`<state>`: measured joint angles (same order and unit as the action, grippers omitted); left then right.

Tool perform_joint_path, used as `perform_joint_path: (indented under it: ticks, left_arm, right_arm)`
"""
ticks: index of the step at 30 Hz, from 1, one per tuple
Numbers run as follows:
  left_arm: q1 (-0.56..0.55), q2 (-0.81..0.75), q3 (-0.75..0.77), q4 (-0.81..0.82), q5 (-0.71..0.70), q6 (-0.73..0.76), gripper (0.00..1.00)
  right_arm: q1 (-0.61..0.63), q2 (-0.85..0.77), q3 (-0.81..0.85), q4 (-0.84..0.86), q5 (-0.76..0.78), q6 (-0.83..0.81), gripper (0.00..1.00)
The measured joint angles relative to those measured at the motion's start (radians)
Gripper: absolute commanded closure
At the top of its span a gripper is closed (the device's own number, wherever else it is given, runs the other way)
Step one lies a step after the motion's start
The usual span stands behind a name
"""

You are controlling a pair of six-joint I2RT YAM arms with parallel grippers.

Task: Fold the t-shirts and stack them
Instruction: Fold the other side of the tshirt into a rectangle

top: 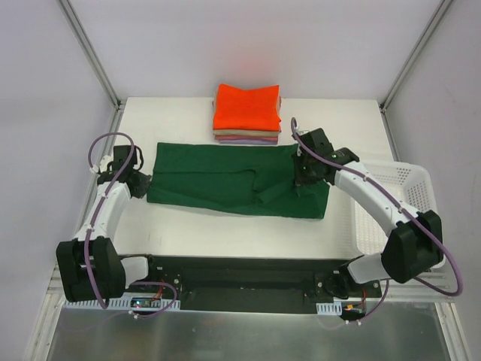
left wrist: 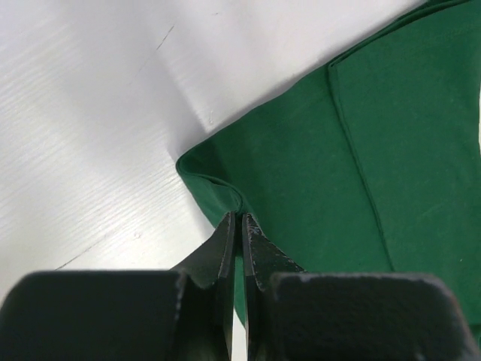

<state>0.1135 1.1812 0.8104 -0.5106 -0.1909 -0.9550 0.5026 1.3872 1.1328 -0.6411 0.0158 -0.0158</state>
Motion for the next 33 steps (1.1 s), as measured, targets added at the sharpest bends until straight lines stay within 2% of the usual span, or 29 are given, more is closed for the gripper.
perform_joint_path:
  ticks: [14, 26, 27, 29, 30, 31, 33]
  left_arm:
    - [0.0, 0.249, 0.148, 0.05, -0.002, 0.037, 1.0]
    - [0.0, 0.373, 0.224, 0.061, -0.027, 0.074, 0.99]
    - [0.0, 0.387, 0.231, 0.062, -0.027, 0.079, 0.93]
    - [0.0, 0.41, 0.239, 0.063, -0.027, 0.087, 0.88]
    - [0.0, 0.42, 0.244, 0.061, -0.027, 0.092, 0.77]
    - [0.0, 0.43, 0.249, 0.061, -0.027, 0.098, 0.62]
    - [0.0, 0.449, 0.27, 0.058, -0.028, 0.121, 0.39]
  right_arm:
    - [-0.082, 0.252, 0.207, 0.02, 0.025, -0.141, 0.99]
    - [-0.114, 0.348, 0.263, 0.061, 0.049, -0.189, 0.98]
    - [-0.116, 0.367, 0.282, 0.06, 0.049, -0.192, 0.96]
    - [-0.122, 0.41, 0.321, 0.062, 0.049, -0.197, 0.94]
    - [-0.124, 0.427, 0.336, 0.064, 0.051, -0.199, 0.9]
    - [-0.126, 0.452, 0.357, 0.064, 0.055, -0.2, 0.86]
    - [-0.129, 0.494, 0.394, 0.061, 0.066, -0.201, 0.64]
